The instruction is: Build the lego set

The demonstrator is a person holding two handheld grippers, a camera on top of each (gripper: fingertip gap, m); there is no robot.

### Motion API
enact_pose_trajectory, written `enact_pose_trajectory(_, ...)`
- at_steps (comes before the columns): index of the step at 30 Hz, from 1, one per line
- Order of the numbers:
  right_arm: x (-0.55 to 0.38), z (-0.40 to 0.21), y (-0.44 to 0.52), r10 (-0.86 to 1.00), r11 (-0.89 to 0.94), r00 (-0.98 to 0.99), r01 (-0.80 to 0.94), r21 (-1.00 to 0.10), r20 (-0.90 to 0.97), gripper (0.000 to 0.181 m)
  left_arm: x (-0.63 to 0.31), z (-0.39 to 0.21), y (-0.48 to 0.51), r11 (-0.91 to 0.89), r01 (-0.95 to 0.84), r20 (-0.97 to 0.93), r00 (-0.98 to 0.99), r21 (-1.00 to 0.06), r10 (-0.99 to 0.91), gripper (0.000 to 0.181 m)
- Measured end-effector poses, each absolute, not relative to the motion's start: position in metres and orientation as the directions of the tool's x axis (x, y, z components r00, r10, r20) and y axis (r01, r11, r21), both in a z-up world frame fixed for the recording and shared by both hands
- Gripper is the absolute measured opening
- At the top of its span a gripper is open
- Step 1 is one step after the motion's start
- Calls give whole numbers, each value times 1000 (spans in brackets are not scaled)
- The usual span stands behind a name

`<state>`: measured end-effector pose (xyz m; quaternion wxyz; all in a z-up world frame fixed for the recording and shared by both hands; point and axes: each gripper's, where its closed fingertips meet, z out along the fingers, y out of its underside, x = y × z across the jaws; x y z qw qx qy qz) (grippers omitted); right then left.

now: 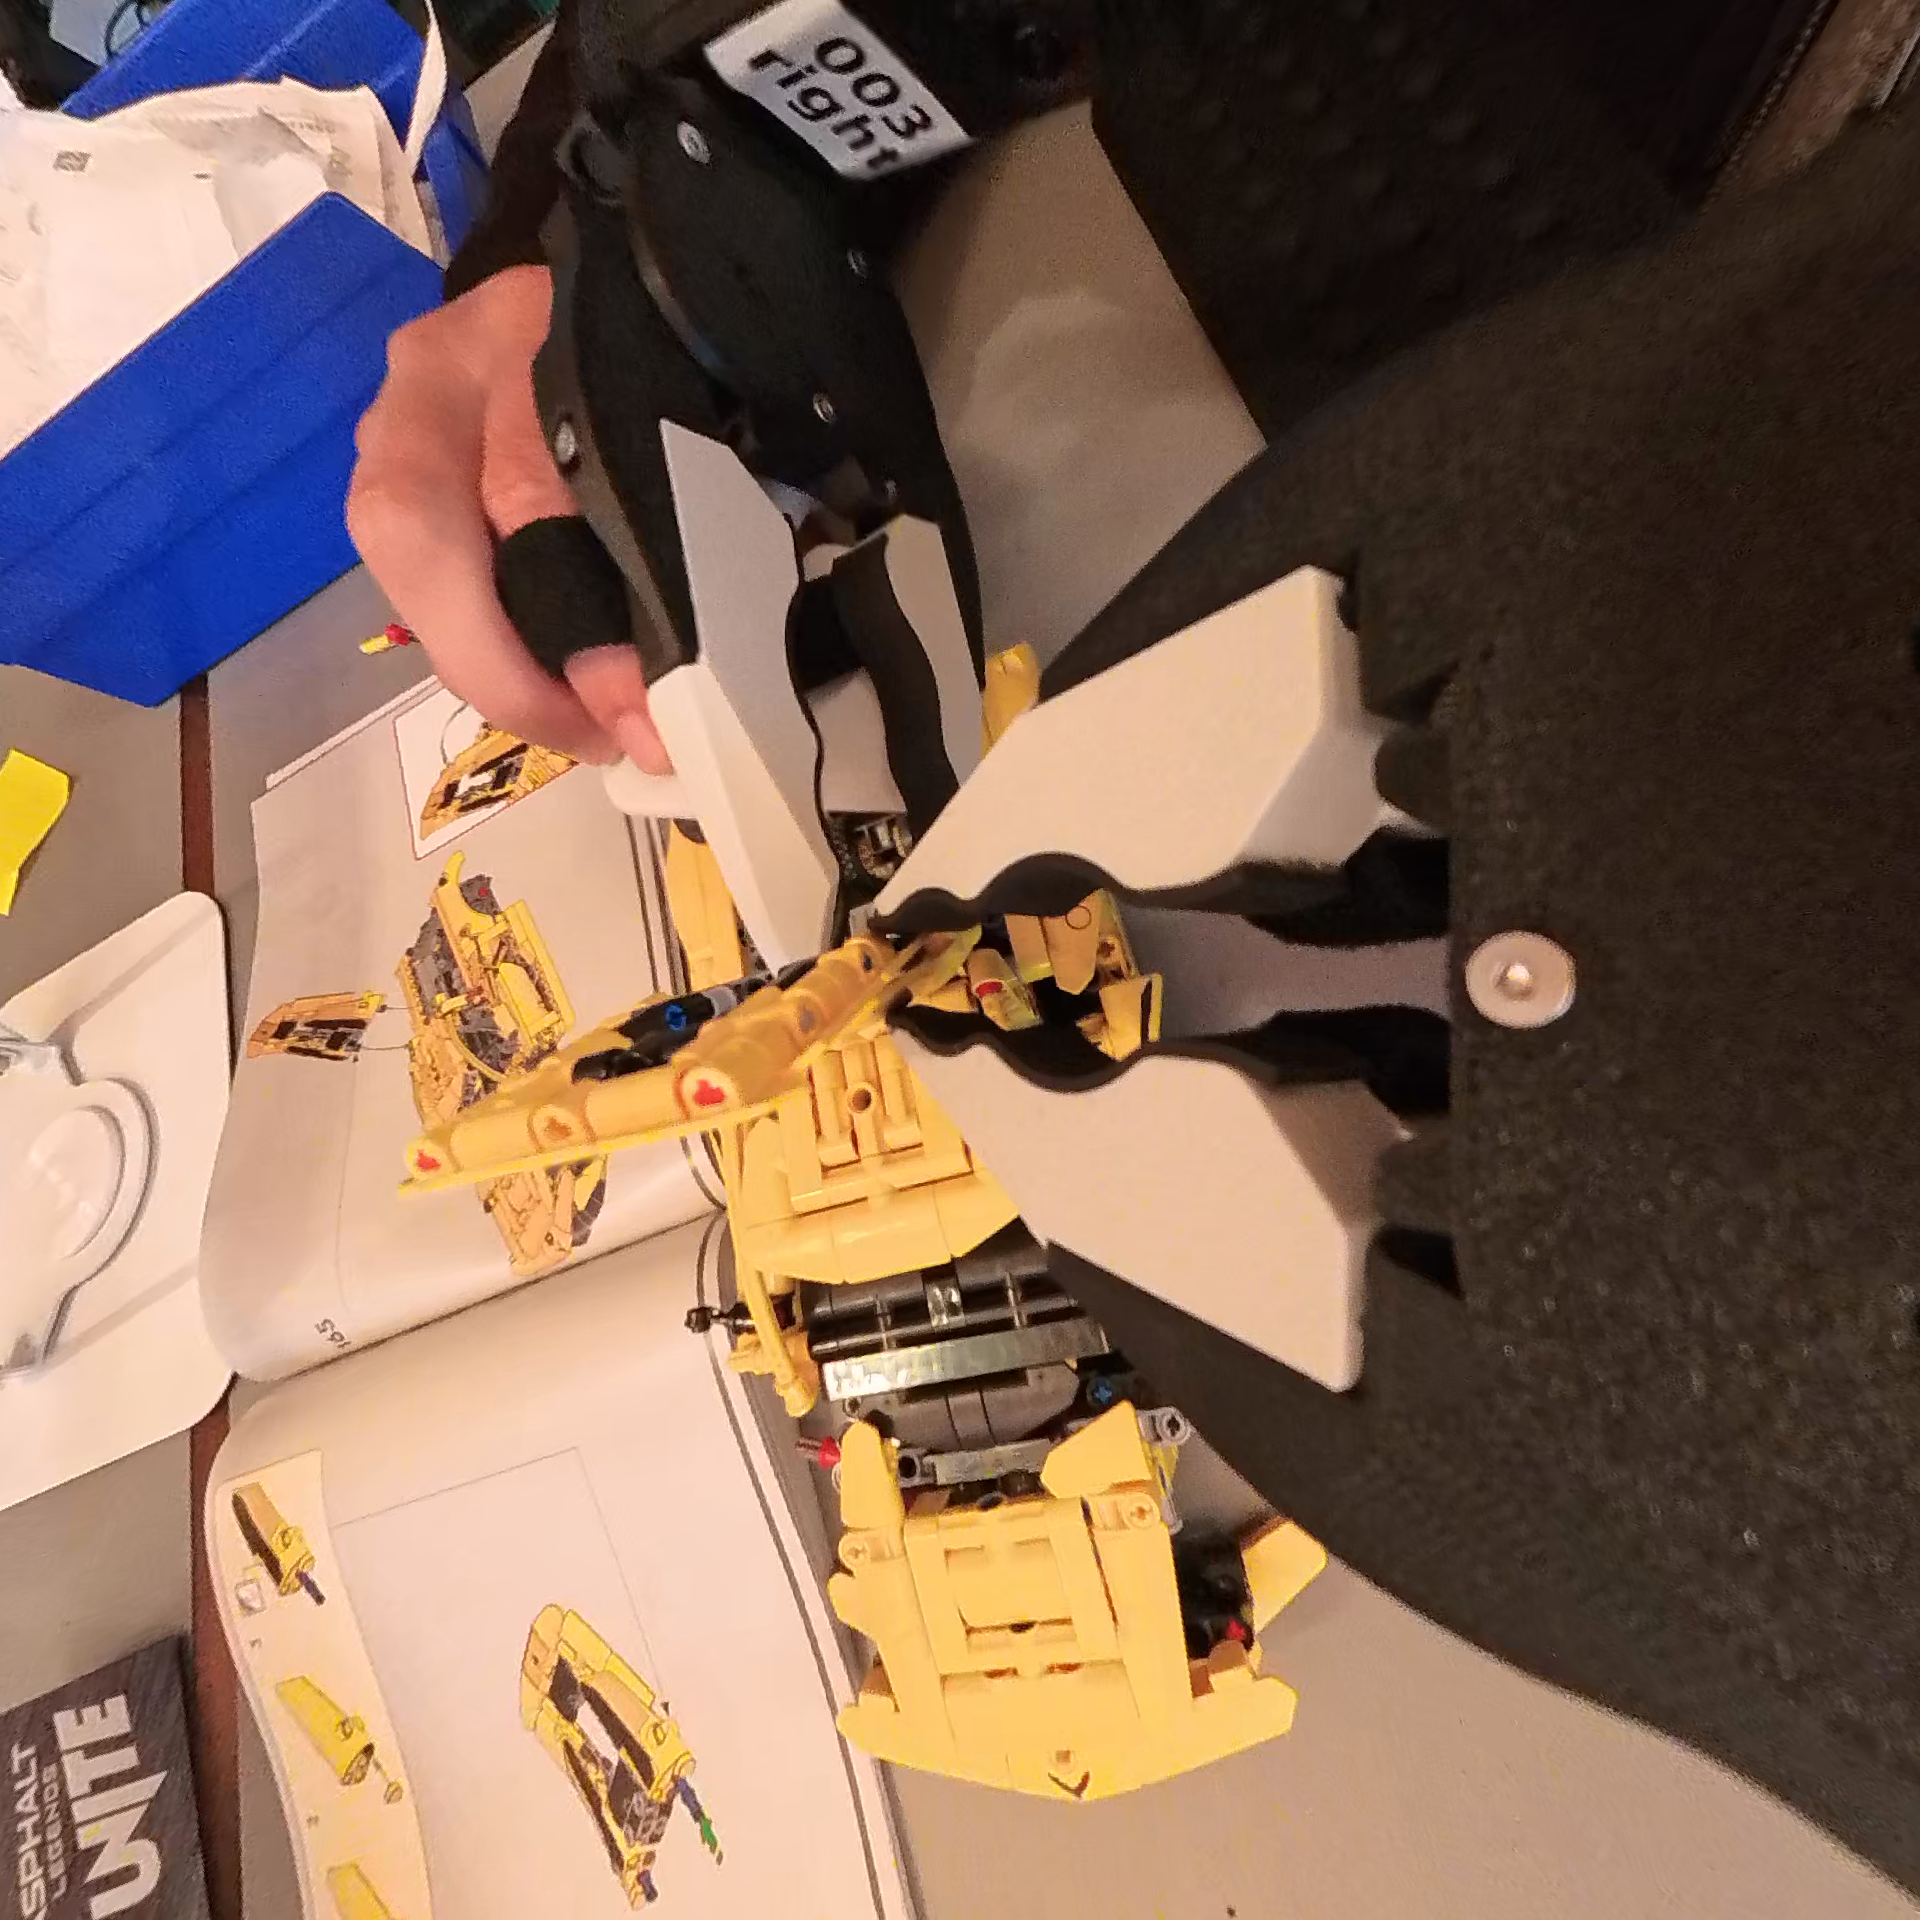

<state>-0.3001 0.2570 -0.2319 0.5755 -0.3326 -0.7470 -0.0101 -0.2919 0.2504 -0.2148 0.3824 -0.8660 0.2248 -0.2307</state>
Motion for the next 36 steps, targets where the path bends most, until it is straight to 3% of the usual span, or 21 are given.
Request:
enact_pose_trajectory(8, -298, -228, 257, 609, 718, -148, 521, -461, 779, 36, -291, -210, 253, -588, -185, 241, 786, -788, -570, 13)
enact_pose_trajectory(17, -298, -228, 256, 611, 714, -131, 518, -471, 781, 36, -291, -211, 253, -580, -158, 247, 793, -799, -557, 14)
enact_pose_trajectory(24, -301, -229, 255, 537, 751, -54, 486, -447, 842, 38, -295, -212, 252, -601, 63, 441, 740, -797, -508, 13)
enact_pose_trajectory(29, -302, -230, 255, 542, 744, -71, 503, -439, 837, 38, -295, -214, 250, -535, 21, 360, 762, -845, -539, 13)
enact_pose_trajectory(36, -300, -229, 256, 548, 733, -100, 536, -419, 831, 37, -294, -212, 252, -473, -168, 172, 787, -865, -593, 13)
